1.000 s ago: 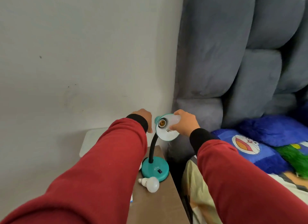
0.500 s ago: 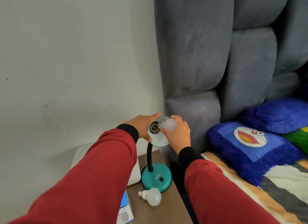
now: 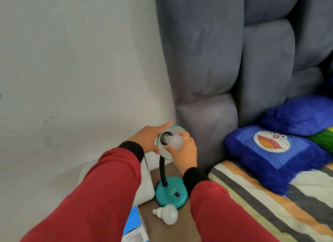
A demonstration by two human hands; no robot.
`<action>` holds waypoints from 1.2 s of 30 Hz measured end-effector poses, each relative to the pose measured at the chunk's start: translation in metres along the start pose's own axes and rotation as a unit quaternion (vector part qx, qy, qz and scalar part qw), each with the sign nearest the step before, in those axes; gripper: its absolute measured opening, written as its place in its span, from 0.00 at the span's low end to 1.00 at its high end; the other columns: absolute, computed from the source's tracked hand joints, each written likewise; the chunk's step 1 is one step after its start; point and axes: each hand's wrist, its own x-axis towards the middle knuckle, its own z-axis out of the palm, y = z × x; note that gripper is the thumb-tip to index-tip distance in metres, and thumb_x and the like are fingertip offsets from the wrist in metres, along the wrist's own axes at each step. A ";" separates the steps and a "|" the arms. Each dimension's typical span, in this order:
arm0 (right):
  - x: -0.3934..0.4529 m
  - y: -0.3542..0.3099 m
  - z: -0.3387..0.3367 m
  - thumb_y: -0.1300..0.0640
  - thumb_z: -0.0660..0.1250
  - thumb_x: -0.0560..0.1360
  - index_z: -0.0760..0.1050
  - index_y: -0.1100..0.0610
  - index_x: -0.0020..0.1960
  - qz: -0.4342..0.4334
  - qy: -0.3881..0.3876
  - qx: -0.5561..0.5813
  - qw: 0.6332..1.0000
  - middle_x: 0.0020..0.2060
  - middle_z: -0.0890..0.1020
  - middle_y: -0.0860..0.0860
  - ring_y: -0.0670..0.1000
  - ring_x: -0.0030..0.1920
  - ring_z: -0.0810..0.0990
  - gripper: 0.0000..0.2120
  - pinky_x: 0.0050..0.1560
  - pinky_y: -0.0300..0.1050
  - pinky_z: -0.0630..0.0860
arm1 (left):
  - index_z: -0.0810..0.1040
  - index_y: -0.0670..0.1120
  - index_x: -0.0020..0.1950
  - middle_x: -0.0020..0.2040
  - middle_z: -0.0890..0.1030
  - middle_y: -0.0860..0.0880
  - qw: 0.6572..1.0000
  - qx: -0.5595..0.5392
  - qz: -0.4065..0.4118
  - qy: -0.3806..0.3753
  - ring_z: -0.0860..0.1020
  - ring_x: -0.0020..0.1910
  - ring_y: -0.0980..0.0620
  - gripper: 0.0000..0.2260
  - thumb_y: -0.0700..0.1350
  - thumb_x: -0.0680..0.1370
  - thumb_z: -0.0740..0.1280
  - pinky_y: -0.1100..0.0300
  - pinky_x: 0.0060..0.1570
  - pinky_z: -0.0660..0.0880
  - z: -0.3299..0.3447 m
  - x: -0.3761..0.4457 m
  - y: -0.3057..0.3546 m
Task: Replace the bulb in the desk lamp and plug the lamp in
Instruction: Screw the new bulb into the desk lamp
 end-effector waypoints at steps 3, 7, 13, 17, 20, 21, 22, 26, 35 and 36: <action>0.003 -0.002 0.003 0.53 0.74 0.70 0.65 0.52 0.68 0.007 -0.013 0.007 1.000 0.63 0.70 0.55 0.55 0.63 0.72 0.30 0.61 0.48 0.72 | 0.47 0.59 0.77 0.69 0.73 0.48 1.000 0.000 0.004 0.001 0.72 0.67 0.48 0.48 0.38 0.69 0.76 0.58 0.66 0.67 -0.001 0.000 0.000; 0.004 -0.003 0.005 0.53 0.72 0.72 0.67 0.48 0.69 0.012 -0.039 0.024 0.999 0.64 0.68 0.56 0.55 0.63 0.70 0.27 0.59 0.44 0.70 | 0.47 0.59 0.77 0.68 0.74 0.49 1.000 0.002 0.009 0.002 0.73 0.65 0.49 0.48 0.38 0.69 0.75 0.59 0.65 0.68 -0.001 0.000 0.001; 0.006 0.002 0.000 0.65 0.69 0.71 0.63 0.51 0.73 0.023 -0.082 0.007 0.996 0.67 0.65 0.58 0.58 0.67 0.68 0.33 0.64 0.44 0.68 | 0.47 0.58 0.78 0.70 0.73 0.48 1.000 0.013 0.009 0.004 0.72 0.66 0.47 0.49 0.39 0.69 0.76 0.58 0.66 0.67 0.000 0.000 -0.001; 0.006 0.004 -0.001 0.52 0.69 0.73 0.62 0.53 0.73 0.032 -0.075 0.023 0.996 0.65 0.71 0.58 0.57 0.64 0.72 0.31 0.62 0.48 0.74 | 0.48 0.59 0.77 0.70 0.72 0.48 1.000 0.022 0.008 0.008 0.73 0.66 0.47 0.49 0.39 0.68 0.76 0.58 0.66 0.67 -0.001 0.000 0.001; 0.004 0.002 0.001 0.47 0.69 0.73 0.61 0.48 0.73 0.066 -0.063 0.098 0.991 0.63 0.72 0.55 0.57 0.61 0.75 0.32 0.57 0.55 0.79 | 0.48 0.59 0.77 0.69 0.73 0.48 1.000 0.020 0.006 0.011 0.73 0.66 0.47 0.48 0.38 0.69 0.76 0.58 0.65 0.67 -0.001 -0.002 0.001; 0.004 0.001 0.001 0.47 0.70 0.72 0.62 0.46 0.71 0.064 -0.067 0.102 0.990 0.62 0.72 0.54 0.58 0.61 0.75 0.30 0.56 0.55 0.80 | 0.48 0.59 0.77 0.69 0.73 0.48 1.000 0.018 0.005 0.012 0.73 0.66 0.47 0.48 0.38 0.69 0.75 0.58 0.65 0.67 -0.001 -0.002 0.001; 0.004 0.000 0.001 0.48 0.70 0.72 0.64 0.46 0.69 0.057 -0.075 0.094 0.991 0.61 0.72 0.54 0.58 0.61 0.75 0.29 0.57 0.55 0.79 | 0.48 0.59 0.77 0.68 0.74 0.48 1.000 0.017 0.006 0.011 0.73 0.65 0.48 0.48 0.38 0.69 0.75 0.58 0.65 0.68 -0.001 -0.003 0.001; 0.008 0.003 0.003 0.58 0.71 0.70 0.65 0.52 0.69 0.043 -0.088 0.056 0.994 0.62 0.72 0.56 0.56 0.61 0.74 0.30 0.60 0.50 0.77 | 0.48 0.58 0.78 0.69 0.73 0.49 1.000 0.023 0.013 0.010 0.72 0.66 0.48 0.48 0.38 0.69 0.75 0.58 0.66 0.67 -0.001 -0.002 0.002; 0.008 0.003 0.007 0.47 0.69 0.73 0.61 0.46 0.71 0.064 -0.062 0.128 0.988 0.61 0.73 0.57 0.58 0.56 0.80 0.30 0.43 0.42 0.82 | 0.48 0.58 0.78 0.70 0.72 0.49 1.000 0.019 0.011 0.011 0.72 0.67 0.48 0.47 0.38 0.70 0.75 0.58 0.66 0.67 -0.001 -0.005 0.003; 0.008 0.004 0.006 0.48 0.68 0.74 0.62 0.45 0.71 0.063 -0.067 0.134 0.987 0.62 0.73 0.56 0.58 0.56 0.80 0.28 0.42 0.40 0.82 | 0.48 0.58 0.78 0.70 0.72 0.49 1.000 0.019 0.012 0.012 0.72 0.67 0.48 0.47 0.38 0.70 0.75 0.59 0.66 0.67 -0.001 -0.005 0.004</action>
